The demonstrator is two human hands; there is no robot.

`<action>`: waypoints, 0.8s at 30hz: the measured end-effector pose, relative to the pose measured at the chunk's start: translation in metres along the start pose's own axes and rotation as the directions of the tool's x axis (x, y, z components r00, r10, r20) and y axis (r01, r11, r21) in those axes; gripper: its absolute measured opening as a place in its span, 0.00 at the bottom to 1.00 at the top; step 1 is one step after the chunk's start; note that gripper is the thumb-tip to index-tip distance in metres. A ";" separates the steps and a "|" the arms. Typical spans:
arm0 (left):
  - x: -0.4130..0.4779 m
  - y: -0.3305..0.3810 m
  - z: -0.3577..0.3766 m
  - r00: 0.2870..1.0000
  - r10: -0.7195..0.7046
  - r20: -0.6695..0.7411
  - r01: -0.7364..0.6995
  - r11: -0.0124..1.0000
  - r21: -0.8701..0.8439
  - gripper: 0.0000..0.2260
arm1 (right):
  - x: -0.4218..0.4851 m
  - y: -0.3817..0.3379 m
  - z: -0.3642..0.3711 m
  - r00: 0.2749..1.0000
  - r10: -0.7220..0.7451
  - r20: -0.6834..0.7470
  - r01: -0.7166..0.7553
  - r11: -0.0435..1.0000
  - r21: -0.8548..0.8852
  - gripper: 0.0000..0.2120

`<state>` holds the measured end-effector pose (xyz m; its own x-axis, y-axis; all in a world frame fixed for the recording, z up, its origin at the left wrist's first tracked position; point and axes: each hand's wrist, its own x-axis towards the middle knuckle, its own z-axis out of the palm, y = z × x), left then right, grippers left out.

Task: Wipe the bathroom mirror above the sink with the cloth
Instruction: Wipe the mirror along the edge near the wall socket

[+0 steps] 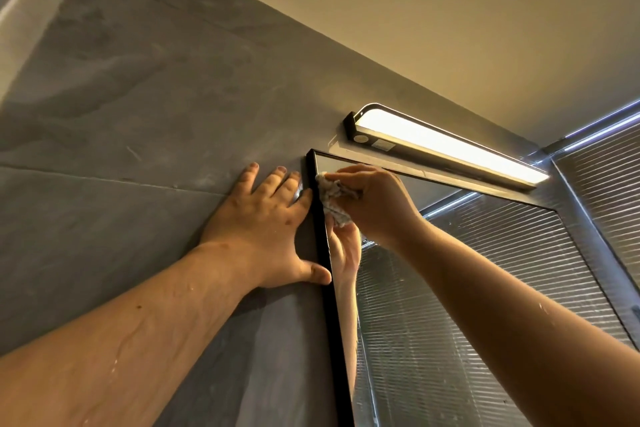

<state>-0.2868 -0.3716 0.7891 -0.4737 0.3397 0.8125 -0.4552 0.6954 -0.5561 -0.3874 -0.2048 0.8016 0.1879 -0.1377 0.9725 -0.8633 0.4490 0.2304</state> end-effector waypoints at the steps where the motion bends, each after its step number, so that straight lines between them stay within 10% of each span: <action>1: 0.000 0.000 0.000 1.000 0.000 -0.007 0.000 1.000 -0.001 0.55 | 0.008 0.001 0.000 1.000 0.010 -0.012 -0.010 1.000 0.005 0.15; 24: 0.002 0.001 0.002 1.000 -0.022 0.008 0.022 1.000 0.017 0.56 | 0.007 0.091 -0.019 0.955 0.282 -0.092 -0.275 0.958 0.083 0.08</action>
<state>-0.2896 -0.3717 0.7898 -0.4698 0.3188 0.8232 -0.4785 0.6917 -0.5409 -0.4558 -0.1483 0.8301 -0.0204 0.0765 0.9969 -0.9175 0.3948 -0.0491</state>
